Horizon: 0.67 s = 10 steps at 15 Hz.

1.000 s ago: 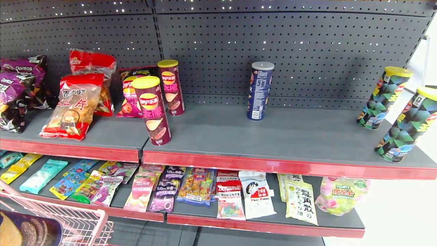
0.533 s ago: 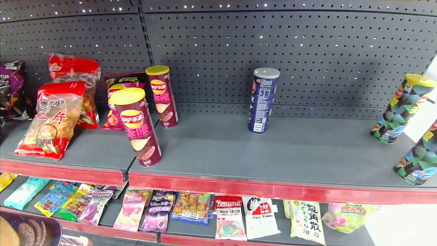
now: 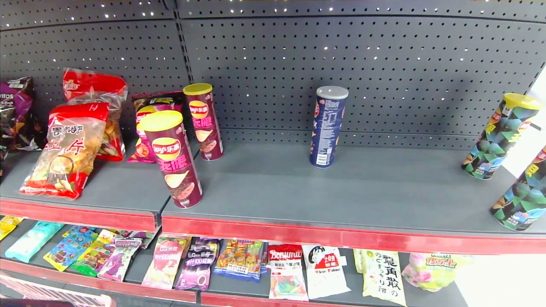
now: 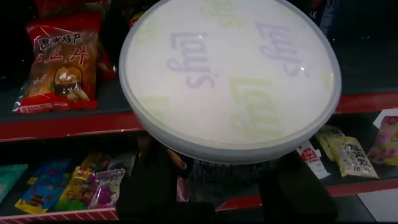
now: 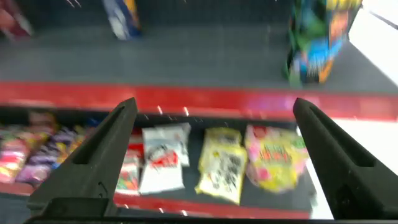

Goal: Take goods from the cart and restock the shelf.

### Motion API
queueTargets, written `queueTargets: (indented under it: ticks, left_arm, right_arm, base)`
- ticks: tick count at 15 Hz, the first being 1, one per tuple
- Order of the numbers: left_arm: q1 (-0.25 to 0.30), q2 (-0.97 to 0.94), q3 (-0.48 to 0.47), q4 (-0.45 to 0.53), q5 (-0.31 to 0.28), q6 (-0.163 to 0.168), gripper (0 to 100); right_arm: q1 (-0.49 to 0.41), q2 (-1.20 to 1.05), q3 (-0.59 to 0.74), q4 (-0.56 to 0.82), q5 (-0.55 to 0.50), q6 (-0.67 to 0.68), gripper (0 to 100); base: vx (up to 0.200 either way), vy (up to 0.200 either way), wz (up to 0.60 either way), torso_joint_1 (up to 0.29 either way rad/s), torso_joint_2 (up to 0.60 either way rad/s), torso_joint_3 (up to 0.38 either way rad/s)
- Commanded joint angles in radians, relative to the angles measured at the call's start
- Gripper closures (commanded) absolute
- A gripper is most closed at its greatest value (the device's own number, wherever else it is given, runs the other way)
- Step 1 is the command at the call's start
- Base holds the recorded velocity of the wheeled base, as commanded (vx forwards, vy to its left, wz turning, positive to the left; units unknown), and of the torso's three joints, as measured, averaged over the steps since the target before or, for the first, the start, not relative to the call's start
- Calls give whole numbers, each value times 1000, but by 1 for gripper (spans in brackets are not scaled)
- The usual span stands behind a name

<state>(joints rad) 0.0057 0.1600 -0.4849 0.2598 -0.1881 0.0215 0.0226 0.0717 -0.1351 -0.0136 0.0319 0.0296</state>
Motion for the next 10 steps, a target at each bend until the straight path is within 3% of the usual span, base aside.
queueTargets:
  ticks: [1,2,5,7,9,10]
  left_arm:
    - [0,27,-1,-2,2,0,100]
    - [0,38,-4,-5,2,0,100]
    - [0,46,-6,-8,1,0,100]
    - [2,41,-1,9,9,0,100]
    - [2,47,0,7,9,-2,100]
    - [2,50,-1,7,10,-2,100]
  right_arm:
    - [83,280,-251,-5,148,-114,0]
    - [85,392,-274,-20,175,-174,0]
    - [88,700,-468,-54,177,-177,0]
    - [116,955,-592,-152,174,-171,0]
    - [142,1120,-623,-304,140,-171,0]
    - [201,1183,-626,-361,102,-166,0]
  base:
    - [0,0,0,0,0,0]
    - [0,0,0,0,0,0]
    - [0,0,0,0,0,0]
    - [0,0,0,0,0,0]
    - [0,0,0,0,0,0]
    - [0,0,0,0,0,0]
